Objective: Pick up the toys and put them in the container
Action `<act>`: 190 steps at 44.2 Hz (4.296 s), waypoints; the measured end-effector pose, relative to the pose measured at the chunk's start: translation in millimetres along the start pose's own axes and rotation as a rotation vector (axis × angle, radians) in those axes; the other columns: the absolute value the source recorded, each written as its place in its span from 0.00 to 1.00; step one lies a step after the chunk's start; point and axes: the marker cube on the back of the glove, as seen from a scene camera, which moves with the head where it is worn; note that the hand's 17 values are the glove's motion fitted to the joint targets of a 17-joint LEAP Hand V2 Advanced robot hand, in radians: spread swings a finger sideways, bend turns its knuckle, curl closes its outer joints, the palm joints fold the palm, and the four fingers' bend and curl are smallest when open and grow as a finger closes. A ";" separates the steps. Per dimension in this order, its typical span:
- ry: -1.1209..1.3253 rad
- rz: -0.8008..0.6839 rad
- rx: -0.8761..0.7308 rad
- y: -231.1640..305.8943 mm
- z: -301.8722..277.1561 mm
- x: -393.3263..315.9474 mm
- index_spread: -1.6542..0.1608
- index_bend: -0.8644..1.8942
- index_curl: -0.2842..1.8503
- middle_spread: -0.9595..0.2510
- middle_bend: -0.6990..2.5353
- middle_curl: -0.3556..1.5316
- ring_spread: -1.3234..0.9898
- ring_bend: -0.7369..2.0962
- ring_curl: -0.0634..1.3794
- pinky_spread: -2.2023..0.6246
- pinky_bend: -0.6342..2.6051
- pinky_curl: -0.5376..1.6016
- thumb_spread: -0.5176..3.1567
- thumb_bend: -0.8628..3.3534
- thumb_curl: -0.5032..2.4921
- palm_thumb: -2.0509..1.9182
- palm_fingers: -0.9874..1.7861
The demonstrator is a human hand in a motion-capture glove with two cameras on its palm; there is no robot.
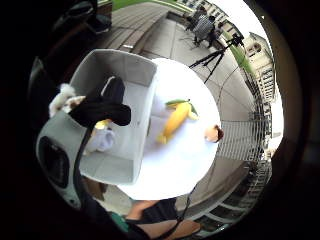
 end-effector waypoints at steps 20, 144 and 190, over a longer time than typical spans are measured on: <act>0.183 0.058 0.054 50.9 -6.0 211.8 0.73 0.37 0.31 0.72 0.31 0.44 0.50 0.45 0.26 0.77 0.56 0.44 0.39 0.17 0.27 0.47 0.33; 0.064 0.048 -0.056 -4.2 7.9 15.0 0.70 0.26 0.52 0.43 0.37 0.56 0.39 0.66 0.40 0.62 0.53 0.45 0.34 0.20 0.42 0.57 0.61; 0.171 -0.086 -0.091 20.8 159.0 285.4 0.73 0.36 0.28 0.70 0.27 0.45 0.50 0.40 0.23 0.78 0.52 0.40 0.36 0.17 0.22 0.46 0.31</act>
